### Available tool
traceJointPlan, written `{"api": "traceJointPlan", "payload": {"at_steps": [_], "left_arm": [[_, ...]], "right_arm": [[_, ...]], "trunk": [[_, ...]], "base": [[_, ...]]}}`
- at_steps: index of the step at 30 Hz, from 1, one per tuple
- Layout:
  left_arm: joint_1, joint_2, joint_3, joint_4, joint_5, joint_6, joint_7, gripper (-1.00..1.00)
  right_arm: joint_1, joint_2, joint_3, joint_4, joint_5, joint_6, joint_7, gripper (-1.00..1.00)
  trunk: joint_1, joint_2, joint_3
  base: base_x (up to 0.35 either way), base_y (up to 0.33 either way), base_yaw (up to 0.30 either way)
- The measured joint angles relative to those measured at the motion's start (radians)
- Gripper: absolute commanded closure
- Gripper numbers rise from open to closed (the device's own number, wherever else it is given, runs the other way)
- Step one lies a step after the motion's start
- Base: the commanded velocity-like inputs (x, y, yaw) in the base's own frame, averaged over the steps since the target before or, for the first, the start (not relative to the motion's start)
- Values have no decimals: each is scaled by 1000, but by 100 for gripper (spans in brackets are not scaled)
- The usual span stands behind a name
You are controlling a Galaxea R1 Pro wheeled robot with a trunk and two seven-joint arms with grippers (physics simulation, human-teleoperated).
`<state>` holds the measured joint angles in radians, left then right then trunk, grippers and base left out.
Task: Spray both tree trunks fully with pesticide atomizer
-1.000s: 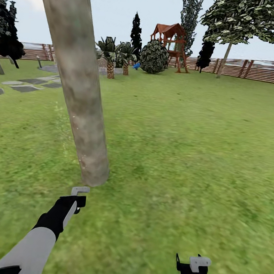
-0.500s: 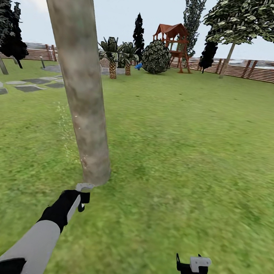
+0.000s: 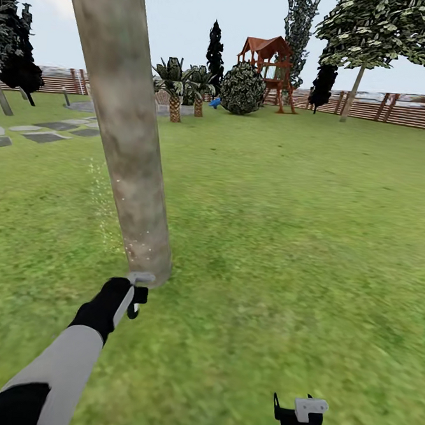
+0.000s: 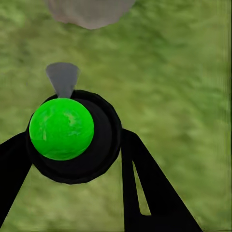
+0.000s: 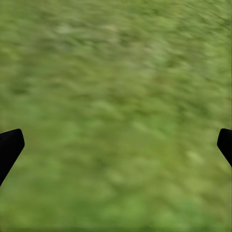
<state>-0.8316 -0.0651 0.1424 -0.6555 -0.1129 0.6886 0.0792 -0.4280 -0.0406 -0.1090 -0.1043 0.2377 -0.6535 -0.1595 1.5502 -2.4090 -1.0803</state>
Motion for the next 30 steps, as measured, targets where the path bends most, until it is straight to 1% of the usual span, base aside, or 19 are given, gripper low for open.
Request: {"api": "traceJointPlan", "payload": {"at_steps": [1, 2, 5, 7, 8, 10, 11, 14, 15, 16, 18, 20, 23, 24, 26, 27, 28, 30], "left_arm": [[-2, -1, -34, 0, -1, 1, 0, 100], [-14, 4, -54, 0, -7, 3, -1, 100], [-45, 16, -65, 2, -10, 28, -2, 100], [-54, 72, -63, 2, -16, 46, -4, 100], [-54, 88, -63, 3, -7, 46, -5, 100], [-52, 113, -63, 2, -2, 47, -11, 100], [-50, 118, -63, 2, 2, 47, -16, 100], [-50, 106, -65, 2, 9, 46, -19, 100], [-52, 96, -65, 1, 11, 46, -20, 100], [-51, 80, -67, 1, 12, 46, -21, 100], [-51, 75, -67, 1, 4, 46, -20, 100], [-50, 78, -65, 2, 1, 47, -20, 100], [-51, 99, -60, 2, -1, 48, -20, 100], [-51, 110, -60, 2, -4, 48, -20, 100], [-50, 124, -61, 2, 1, 48, -21, 100], [-51, 119, -62, 2, 8, 47, -21, 100], [-53, 115, -63, 1, 6, 48, -21, 100], [-59, 96, -65, -12, 11, 47, -21, 100]], "right_arm": [[0, 0, 0, 0, 0, 0, 0, -100], [0, 0, 0, 0, 0, 0, 0, -100], [0, 0, 0, 0, 0, 0, 0, -100], [0, 0, 0, 0, 0, 0, 0, -100], [0, 0, 0, 0, 0, 0, 0, -100], [0, 0, 0, 0, 0, 0, 0, -100], [0, 0, 0, 0, 0, 0, 0, -100], [0, 0, 0, 0, 0, 0, 0, -100], [0, 0, 0, 0, 0, 0, 1, -100], [0, 0, 0, 0, 0, 0, 1, -100], [0, 0, 0, 0, 0, 0, 1, -100], [0, 0, 0, 0, 0, 0, 1, -100], [0, 0, 0, 0, 0, 0, 0, -100], [0, 0, 0, 0, 0, 0, 1, -100], [0, 0, 0, 0, 0, 0, 0, -100], [0, 0, 0, 0, 0, 0, 0, -100], [0, 0, 0, 0, 0, 0, 1, -100], [0, 0, 0, 0, 0, 0, 1, -100]], "trunk": [[0, 0, 0], [0, 0, 0], [0, 0, 0], [0, 0, 0], [0, 0, 0], [0, 0, 0], [0, 0, 0], [0, 0, 0], [0, 0, 0], [0, 0, 0], [0, 0, 0], [0, 0, 0], [0, 0, 0], [0, 0, 0], [0, 0, 0], [0, 0, 0], [0, 0, 0], [0, 0, 0]], "base": [[0, 0, 0], [0, 0, 0], [0, 0, 0], [0, 0, 0], [0, 0, 0], [0, 0, 0], [0, 0, 0], [0, 0, 0], [0, 0, 0], [71, 0, 0], [232, 40, 0], [205, 36, 0], [36, 6, 0], [9, 1, 0], [2, 0, 0], [-8, 0, 0], [-125, 15, 0], [-236, 50, 0]]}}
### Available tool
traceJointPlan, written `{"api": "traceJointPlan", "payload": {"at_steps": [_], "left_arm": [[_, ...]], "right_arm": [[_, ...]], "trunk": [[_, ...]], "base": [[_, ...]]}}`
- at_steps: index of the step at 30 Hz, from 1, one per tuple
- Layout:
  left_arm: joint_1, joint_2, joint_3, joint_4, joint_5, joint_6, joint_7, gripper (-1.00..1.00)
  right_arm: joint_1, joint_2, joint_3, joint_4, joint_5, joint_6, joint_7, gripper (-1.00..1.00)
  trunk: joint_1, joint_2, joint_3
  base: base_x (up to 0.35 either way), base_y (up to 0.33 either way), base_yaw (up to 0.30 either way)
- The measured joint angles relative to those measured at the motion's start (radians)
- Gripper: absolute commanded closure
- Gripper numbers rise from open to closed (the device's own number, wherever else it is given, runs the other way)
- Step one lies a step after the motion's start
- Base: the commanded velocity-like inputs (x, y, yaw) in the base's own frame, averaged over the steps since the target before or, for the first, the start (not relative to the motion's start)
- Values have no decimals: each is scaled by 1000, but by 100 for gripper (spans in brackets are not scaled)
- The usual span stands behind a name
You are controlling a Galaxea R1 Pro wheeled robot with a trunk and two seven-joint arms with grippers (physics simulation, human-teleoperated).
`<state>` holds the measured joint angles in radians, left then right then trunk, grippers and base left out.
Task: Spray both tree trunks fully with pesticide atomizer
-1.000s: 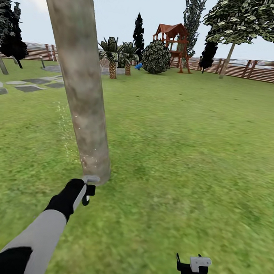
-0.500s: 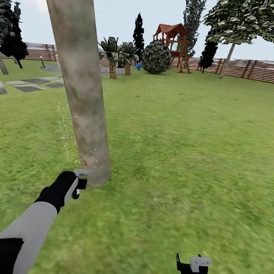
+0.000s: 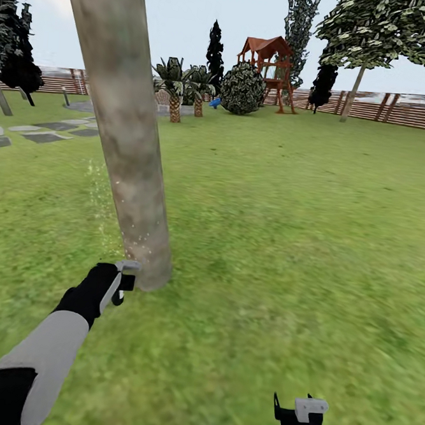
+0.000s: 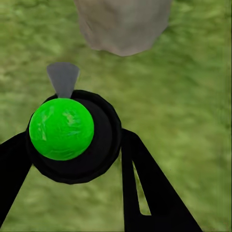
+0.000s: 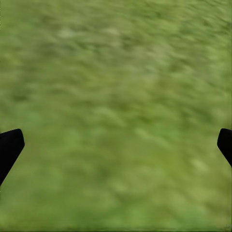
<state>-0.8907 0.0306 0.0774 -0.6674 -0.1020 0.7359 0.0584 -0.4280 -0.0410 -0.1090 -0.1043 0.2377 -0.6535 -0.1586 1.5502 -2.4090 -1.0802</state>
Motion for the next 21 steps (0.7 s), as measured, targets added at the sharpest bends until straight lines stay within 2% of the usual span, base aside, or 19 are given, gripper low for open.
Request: {"api": "traceJointPlan", "payload": {"at_steps": [2, 3, 6, 7, 12, 15, 18, 21], "left_arm": [[-3, -24, -1, -63, -4, 18, 0, 100], [-4, -31, -3, -103, -5, 59, 0, 100], [-2, -29, -3, -196, -11, 145, 0, 100], [-2, -25, 0, -209, -10, 155, 0, 100], [2, 13, 3, -223, -8, 166, -1, 100], [1, 3, -2, -225, -4, 166, -1, 100], [-11, -18, -5, -227, -4, 167, 0, 100], [-35, -10, -1, -227, -12, 184, 0, 100]], "right_arm": [[0, 0, 0, 0, 0, 0, 0, -100], [0, 1, 0, 0, 0, 0, 0, -100], [0, 0, 0, 0, 0, 0, 0, -100], [0, 0, 0, 0, 0, 0, 0, -100], [0, 0, 0, 1, 0, 0, 0, -100], [0, 0, 0, 1, 0, 0, 0, -100], [0, 0, 0, 1, 0, 0, 0, -100], [0, 0, 0, 1, 0, 0, 0, -100]], "trunk": [[0, 0, 0], [0, 0, 0], [0, 0, 0], [0, 0, 0], [0, 0, 0], [0, 0, 0], [0, 0, 0], [0, 0, 0]], "base": [[-75, 15, 0], [-28, 6, 0], [-8, 2, 0], [-2, 0, 0], [0, 0, 0], [-131, 15, 0], [-44, 6, 0], [-5, 1, 0]]}}
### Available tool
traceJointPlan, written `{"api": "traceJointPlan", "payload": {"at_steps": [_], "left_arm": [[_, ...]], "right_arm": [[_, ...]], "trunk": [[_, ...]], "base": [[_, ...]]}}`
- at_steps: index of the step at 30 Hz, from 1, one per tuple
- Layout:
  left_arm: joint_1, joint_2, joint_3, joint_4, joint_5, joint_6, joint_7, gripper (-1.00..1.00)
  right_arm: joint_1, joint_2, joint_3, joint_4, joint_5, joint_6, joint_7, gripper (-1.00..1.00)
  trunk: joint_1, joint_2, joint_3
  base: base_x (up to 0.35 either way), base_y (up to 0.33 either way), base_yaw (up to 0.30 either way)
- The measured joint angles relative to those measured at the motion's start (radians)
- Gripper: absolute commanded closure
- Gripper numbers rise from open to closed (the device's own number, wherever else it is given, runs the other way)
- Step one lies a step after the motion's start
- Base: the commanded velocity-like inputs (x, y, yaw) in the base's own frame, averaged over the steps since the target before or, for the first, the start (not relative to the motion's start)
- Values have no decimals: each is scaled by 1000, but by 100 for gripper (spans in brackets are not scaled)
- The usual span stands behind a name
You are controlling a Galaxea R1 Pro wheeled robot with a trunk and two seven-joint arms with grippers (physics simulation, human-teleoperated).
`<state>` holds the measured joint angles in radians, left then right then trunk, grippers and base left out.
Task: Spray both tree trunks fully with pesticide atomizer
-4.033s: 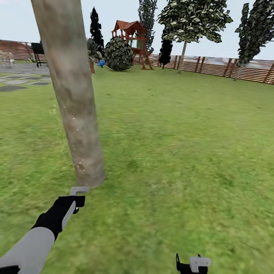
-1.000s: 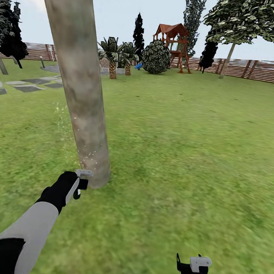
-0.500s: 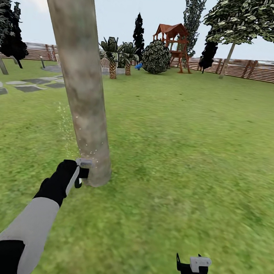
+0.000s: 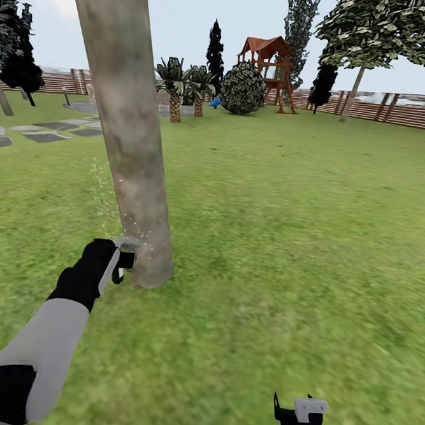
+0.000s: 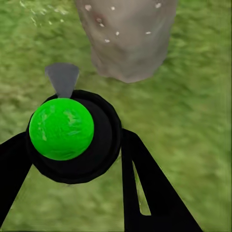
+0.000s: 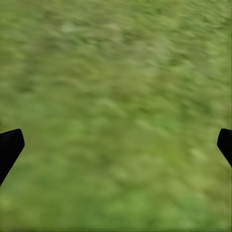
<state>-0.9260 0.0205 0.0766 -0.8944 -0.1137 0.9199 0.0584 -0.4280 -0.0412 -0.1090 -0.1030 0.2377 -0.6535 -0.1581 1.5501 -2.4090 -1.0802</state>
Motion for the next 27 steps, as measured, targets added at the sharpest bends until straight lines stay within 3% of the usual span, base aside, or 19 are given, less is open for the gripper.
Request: {"api": "traceJointPlan", "payload": {"at_steps": [4, 5, 7, 10, 11, 13, 16, 22, 27], "left_arm": [[-12, 31, 4, 0, -3, 22, -1, 100], [-13, 28, 2, -14, 7, 26, -1, 100], [-13, 3, -2, -55, 13, 54, -1, 100], [-13, -54, -5, -129, 11, 83, 0, 100], [-13, -55, -5, -142, 2, 86, 0, 100], [-12, -50, -4, -148, 1, 87, 0, 100], [-8, -11, 0, -155, 2, 90, 0, 100], [-7, -38, -32, -207, 7, 91, -1, 100], [-10, -22, -27, -208, 2, 92, -1, 100]], "right_arm": [[0, 0, 0, 0, 0, 0, 0, -100], [0, 0, 0, 0, 0, 0, 0, -100], [0, 0, 0, 0, 0, 0, 0, -100], [0, 0, 0, 0, 0, 0, 0, -100], [0, 1, 0, -1, 0, 0, 0, -100], [0, 0, 0, -1, 0, 0, 0, -100], [0, 0, 0, 0, 0, 0, 0, -100], [0, 0, 0, 0, 0, 0, 0, -100], [0, 0, 0, -1, 0, 0, 0, -100]], "trunk": [[0, 0, 0], [0, 0, 0], [0, 0, 0], [0, 0, 0], [0, 0, 0], [0, 0, 0], [0, 0, 0], [0, 0, 0], [0, 0, 0]], "base": [[0, 0, 0], [0, 0, 0], [0, 0, 0], [0, 0, 0], [0, 0, 0], [0, 0, 0], [0, 0, 0], [-92, 12, 0], [-7, 1, 0]]}}
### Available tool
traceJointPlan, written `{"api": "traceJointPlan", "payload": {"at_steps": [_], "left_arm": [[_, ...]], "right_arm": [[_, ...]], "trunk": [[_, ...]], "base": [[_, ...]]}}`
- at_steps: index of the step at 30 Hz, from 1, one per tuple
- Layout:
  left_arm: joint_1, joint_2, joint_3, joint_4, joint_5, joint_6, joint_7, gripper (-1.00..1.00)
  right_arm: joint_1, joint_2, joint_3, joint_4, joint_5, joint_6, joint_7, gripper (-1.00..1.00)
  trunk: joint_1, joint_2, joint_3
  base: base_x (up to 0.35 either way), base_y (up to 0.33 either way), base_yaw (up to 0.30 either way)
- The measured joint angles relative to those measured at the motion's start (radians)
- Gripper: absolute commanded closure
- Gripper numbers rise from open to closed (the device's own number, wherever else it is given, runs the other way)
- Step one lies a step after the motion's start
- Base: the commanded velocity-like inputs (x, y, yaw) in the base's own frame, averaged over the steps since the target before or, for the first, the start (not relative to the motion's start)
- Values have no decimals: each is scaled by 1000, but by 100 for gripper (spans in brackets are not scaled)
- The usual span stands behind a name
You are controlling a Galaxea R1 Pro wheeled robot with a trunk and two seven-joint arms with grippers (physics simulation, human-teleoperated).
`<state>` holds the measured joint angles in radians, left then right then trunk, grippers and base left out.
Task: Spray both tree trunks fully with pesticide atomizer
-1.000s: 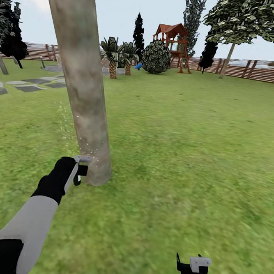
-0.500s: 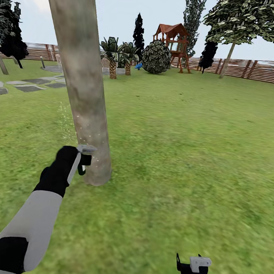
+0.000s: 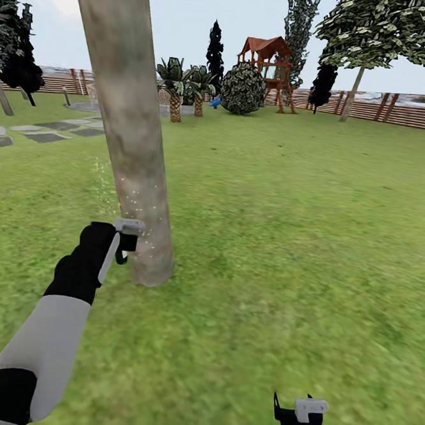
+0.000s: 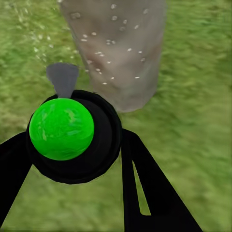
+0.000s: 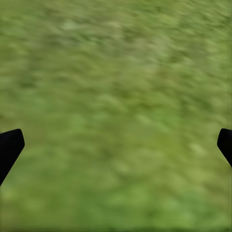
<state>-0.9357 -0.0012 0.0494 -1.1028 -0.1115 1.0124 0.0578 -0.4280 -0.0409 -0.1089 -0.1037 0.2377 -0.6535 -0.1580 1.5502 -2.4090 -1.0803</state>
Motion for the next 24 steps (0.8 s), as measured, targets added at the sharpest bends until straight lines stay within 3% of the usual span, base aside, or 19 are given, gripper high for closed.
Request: {"api": "traceJointPlan", "payload": {"at_steps": [3, 6, 8, 10, 12, 16, 19, 22, 24], "left_arm": [[0, 18, 2, 0, 3, 0, -1, 100], [-1, -2, -5, -15, 10, 0, -1, 100], [-1, -36, -19, -42, 13, 0, -1, 100], [-2, -43, -24, -51, 3, 2, -1, 100], [-2, -38, -21, -62, 1, 4, -1, 100], [-2, 1, -12, -100, 2, 9, 0, 100], [-2, 5, -12, -103, 6, 10, -1, 100], [-2, -10, -20, -133, 9, 11, -1, 100], [-2, -38, -23, -181, 13, 13, -1, 100]], "right_arm": [[0, 0, 0, 0, 0, 0, 0, -100], [0, 0, 0, 0, 0, 0, 0, -100], [0, 0, 0, 0, 0, 0, 0, -100], [0, 0, 0, 0, 0, 0, 0, -100], [0, 0, 0, 0, 0, 0, 0, -100], [0, 0, 0, 0, 0, 0, 0, -100], [0, 0, 0, 1, 0, 0, 0, -100], [0, 0, 0, 0, 1, 0, 0, -100], [0, 0, 0, 1, 0, 0, 0, -100]], "trunk": [[0, 0, 0], [0, 0, 0], [0, 0, 0], [0, 0, 0], [0, 0, 0], [0, 0, 0], [0, 0, 0], [0, 0, 0], [0, 0, 0]], "base": [[0, 0, 0], [0, 0, 0], [0, 0, 0], [0, 0, 0], [0, 0, 0], [0, 0, 0], [0, 0, 0], [0, 0, 0], [0, 0, 0]]}}
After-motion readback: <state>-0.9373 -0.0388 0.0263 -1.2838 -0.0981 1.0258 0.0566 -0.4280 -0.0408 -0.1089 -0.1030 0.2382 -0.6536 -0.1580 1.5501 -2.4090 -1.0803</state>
